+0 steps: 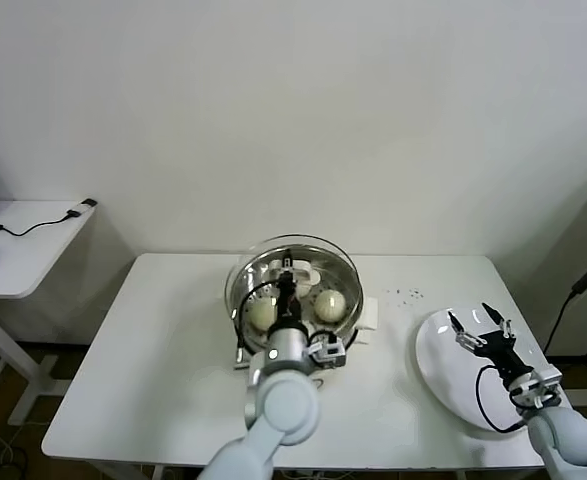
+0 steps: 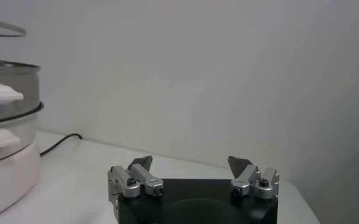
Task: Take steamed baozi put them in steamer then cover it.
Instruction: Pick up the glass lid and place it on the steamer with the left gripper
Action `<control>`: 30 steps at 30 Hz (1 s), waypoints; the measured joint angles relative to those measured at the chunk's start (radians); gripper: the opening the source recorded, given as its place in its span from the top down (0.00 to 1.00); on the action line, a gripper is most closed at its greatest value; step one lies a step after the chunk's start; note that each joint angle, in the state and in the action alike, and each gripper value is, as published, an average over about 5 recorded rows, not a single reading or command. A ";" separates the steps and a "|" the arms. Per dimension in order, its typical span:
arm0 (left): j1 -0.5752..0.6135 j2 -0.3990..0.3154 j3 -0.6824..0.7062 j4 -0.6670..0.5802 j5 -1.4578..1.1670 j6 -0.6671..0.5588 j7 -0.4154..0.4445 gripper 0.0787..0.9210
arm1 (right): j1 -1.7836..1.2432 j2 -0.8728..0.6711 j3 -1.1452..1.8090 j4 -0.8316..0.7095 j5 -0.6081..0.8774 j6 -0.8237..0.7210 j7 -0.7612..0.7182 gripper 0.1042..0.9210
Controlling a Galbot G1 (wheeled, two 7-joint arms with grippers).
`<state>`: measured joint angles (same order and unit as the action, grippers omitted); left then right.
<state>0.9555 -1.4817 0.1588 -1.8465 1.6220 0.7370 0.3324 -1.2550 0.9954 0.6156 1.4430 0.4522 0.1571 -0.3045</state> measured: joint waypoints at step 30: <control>-0.006 -0.070 -0.024 0.134 0.041 -0.001 -0.020 0.92 | 0.005 0.006 0.013 -0.030 -0.007 0.015 -0.023 0.12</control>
<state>0.9492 -1.5516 0.1345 -1.7125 1.6630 0.7363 0.3121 -1.2498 1.0015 0.6284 1.4126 0.4450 0.1722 -0.3278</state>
